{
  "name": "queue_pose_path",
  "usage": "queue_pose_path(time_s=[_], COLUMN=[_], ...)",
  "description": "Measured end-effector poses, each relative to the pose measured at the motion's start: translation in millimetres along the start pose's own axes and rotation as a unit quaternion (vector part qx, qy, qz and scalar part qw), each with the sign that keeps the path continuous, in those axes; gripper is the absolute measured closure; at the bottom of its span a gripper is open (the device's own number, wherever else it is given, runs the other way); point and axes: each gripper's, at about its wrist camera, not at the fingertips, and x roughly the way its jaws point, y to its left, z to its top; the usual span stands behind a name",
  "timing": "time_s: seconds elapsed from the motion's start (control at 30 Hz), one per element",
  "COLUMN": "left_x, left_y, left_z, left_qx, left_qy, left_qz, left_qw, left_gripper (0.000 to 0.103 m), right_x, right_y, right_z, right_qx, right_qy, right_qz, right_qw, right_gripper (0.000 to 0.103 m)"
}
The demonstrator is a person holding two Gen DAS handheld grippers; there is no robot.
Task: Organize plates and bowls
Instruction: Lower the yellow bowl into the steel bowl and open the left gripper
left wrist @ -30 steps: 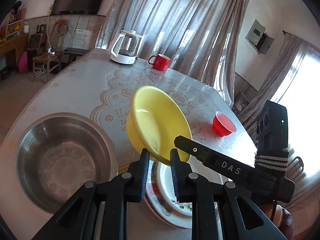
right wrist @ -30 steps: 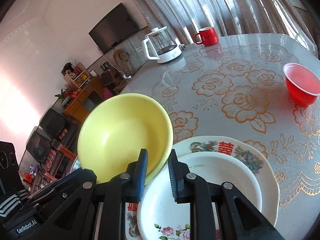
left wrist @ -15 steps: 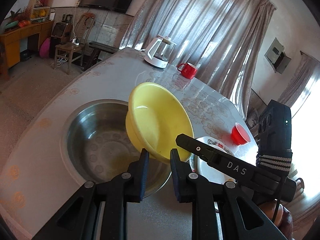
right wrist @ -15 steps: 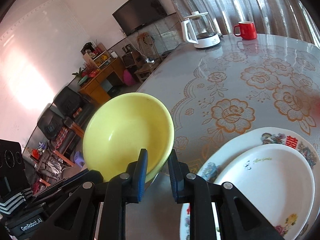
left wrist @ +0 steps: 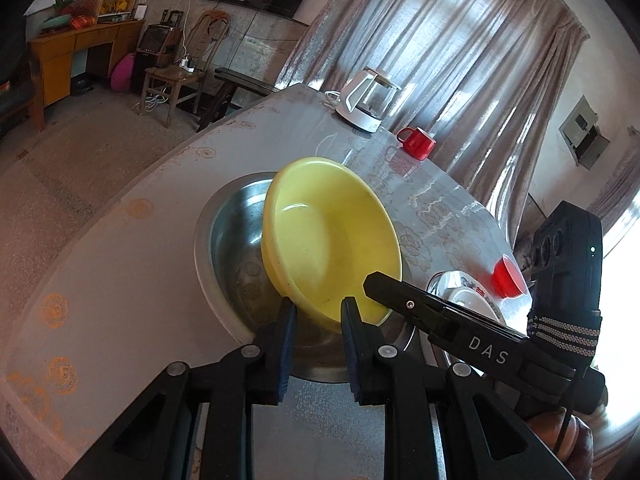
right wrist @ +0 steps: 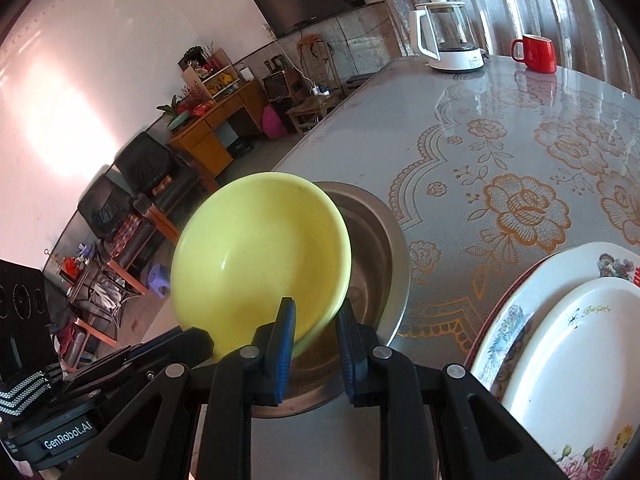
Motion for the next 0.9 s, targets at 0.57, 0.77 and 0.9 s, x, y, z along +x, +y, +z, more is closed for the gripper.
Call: queue_pose_path(time_s=[0.57, 0.77, 0.9], left_x=[2.0, 0.3, -4.0], left_y=[6.1, 2.3, 1.7], left_z=[0.0, 0.8, 2.6], left_qx=[-0.017, -0.010, -0.015], left_qy=[0.005, 0.000, -0.006], left_qz=[0.003, 0.014, 0.009], left_qw=[0.9998, 0.9999, 0.9998], left_gripper=[0.072, 0.064, 0.053], right_x=[6.2, 6.7, 7.6], right_y=[7.9, 13.0, 17.4], right_z=[-0.3, -0.6, -2.6], right_qx=[-0.011, -0.022, -0.035], right_qy=[0.003, 0.004, 0.002], right_qz=[-0.011, -0.023, -0.040], right_qw=[1.000, 0.999, 0.999], right_gripper=[0.083, 0.081, 0.081])
